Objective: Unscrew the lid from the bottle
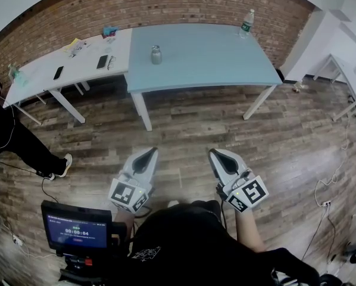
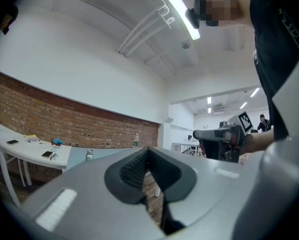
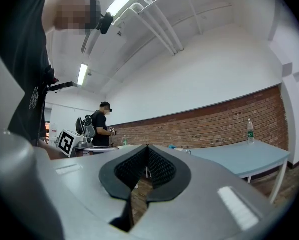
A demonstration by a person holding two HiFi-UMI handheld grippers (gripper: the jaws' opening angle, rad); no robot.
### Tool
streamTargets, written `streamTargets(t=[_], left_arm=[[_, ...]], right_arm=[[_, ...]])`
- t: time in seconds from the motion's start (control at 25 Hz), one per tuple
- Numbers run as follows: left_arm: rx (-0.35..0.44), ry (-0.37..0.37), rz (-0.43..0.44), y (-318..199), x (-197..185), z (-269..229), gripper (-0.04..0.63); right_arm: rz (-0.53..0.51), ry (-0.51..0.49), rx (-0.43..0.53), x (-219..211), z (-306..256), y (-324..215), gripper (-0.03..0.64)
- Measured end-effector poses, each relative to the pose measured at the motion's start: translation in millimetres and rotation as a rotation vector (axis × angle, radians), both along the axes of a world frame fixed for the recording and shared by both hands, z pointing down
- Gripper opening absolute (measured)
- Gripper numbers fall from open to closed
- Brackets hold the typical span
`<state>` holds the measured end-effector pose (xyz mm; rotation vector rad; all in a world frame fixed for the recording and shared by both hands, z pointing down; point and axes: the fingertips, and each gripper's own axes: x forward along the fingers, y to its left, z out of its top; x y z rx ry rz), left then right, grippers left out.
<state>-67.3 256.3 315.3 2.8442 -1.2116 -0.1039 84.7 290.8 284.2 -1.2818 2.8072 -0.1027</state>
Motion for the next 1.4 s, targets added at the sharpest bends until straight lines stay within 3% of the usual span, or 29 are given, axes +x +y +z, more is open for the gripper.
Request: streamTargets(t=[0.76, 1.4], left_arm=[[-0.018, -0.001, 0.002, 4, -5, 8, -0.002], [-0.019, -0.018, -0.008, -22, 26, 4, -0.002]], right_arm=[[-0.006, -0.003, -0.017, -3, 6, 2, 0.002], [-0.040, -0.022, -0.027, 24, 3, -30, 0.002]])
